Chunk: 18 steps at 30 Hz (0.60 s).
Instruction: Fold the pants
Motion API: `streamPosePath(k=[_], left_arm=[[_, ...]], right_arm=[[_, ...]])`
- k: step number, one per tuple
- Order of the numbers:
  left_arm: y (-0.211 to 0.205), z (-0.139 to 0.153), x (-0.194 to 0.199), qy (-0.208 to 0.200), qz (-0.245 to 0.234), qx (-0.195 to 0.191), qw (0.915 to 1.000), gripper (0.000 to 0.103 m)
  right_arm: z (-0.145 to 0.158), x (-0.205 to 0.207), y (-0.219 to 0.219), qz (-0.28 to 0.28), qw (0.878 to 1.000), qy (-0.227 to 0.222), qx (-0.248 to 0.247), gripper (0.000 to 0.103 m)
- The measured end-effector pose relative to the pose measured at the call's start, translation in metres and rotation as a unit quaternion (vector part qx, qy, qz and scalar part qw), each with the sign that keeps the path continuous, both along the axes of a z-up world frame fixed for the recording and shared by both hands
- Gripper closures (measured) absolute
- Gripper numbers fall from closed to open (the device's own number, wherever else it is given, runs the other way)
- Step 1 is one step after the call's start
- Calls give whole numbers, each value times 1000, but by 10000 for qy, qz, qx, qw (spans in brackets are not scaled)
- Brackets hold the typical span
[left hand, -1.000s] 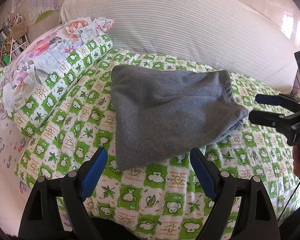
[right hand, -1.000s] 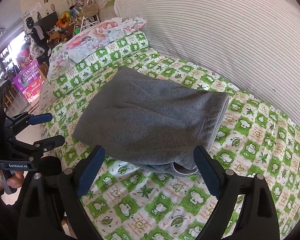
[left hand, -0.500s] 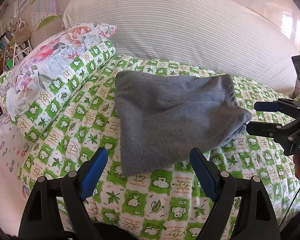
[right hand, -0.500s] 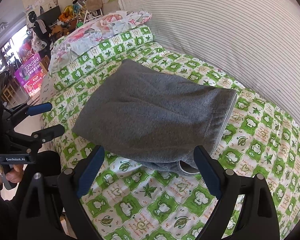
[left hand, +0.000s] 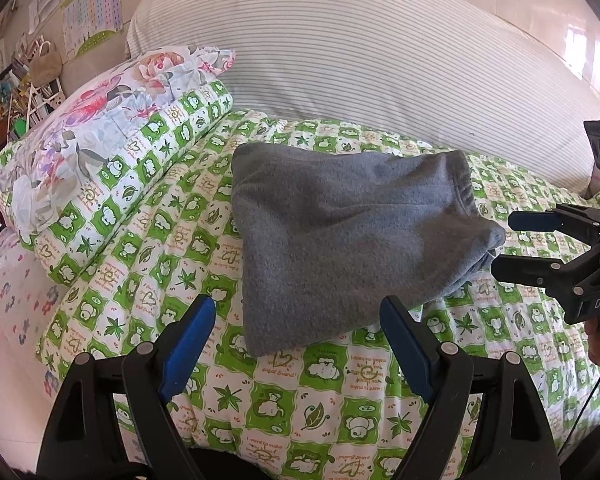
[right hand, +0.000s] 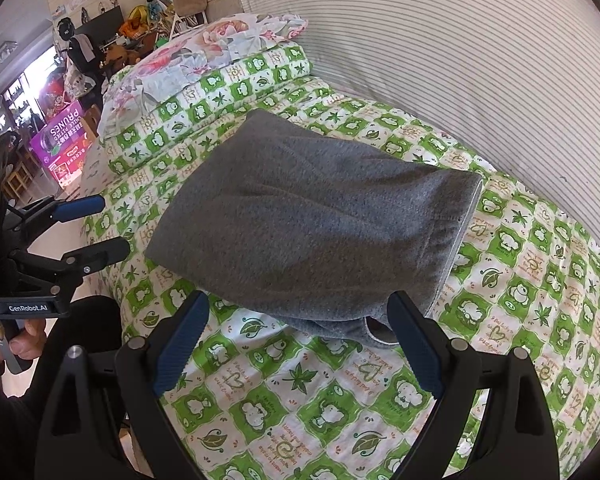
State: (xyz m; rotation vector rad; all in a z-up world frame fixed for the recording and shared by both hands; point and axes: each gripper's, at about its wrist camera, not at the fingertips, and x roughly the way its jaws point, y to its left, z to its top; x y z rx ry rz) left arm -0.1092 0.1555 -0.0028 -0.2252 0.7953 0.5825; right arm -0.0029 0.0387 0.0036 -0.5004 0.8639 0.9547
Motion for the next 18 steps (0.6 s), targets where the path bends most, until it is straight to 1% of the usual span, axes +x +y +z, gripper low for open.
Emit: streamPosePath(k=[18], left_arm=[[2, 0, 2, 9, -43, -60, 10000, 18]], right_arm=[[-3, 2, -3, -73, 10000, 39, -16, 12]])
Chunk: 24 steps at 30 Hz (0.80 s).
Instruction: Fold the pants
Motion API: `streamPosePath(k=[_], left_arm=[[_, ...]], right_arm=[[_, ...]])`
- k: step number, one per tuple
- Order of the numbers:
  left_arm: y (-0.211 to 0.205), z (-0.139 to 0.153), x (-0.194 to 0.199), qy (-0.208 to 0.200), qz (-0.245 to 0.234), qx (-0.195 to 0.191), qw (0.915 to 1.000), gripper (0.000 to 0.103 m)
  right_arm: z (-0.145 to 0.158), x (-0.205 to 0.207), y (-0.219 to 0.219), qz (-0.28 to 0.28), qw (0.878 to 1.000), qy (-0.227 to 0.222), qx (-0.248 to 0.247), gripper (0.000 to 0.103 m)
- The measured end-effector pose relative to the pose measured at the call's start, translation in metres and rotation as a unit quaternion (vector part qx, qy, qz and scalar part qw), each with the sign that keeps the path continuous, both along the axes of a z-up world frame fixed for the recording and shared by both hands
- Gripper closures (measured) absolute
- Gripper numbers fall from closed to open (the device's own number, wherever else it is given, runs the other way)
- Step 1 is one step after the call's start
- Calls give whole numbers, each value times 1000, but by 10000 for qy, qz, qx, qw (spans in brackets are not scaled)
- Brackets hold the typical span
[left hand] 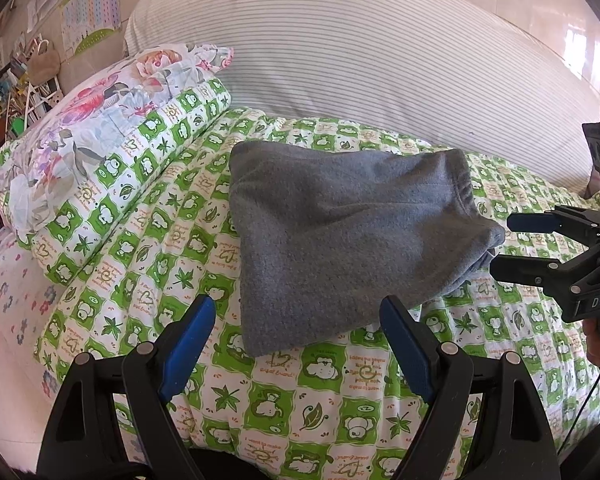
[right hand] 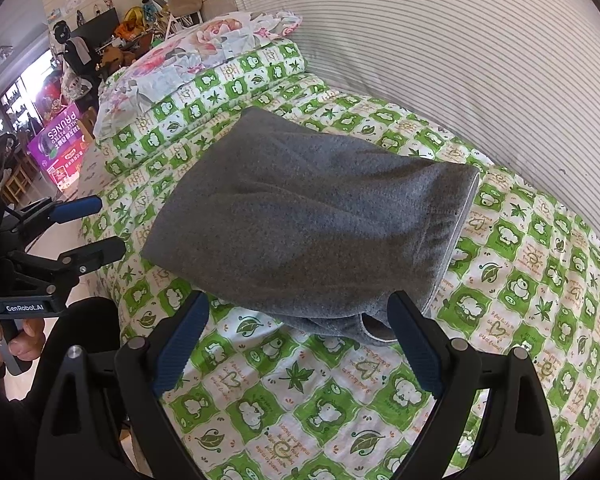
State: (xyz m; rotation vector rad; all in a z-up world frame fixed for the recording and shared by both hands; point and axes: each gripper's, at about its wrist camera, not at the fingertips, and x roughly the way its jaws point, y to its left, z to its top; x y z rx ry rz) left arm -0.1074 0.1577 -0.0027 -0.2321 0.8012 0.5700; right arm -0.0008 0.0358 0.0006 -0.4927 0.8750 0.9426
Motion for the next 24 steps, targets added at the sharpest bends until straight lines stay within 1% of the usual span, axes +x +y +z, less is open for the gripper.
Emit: streamPosePath(k=[20, 24], left_arm=[[1, -3, 5, 14, -8, -32, 10000, 18], [6, -4, 10, 52, -24, -170, 9998, 18]], right_arm=[[0, 2, -1, -10, 10000, 23, 6, 12], [-1, 5, -3, -89, 10000, 41, 18, 12]])
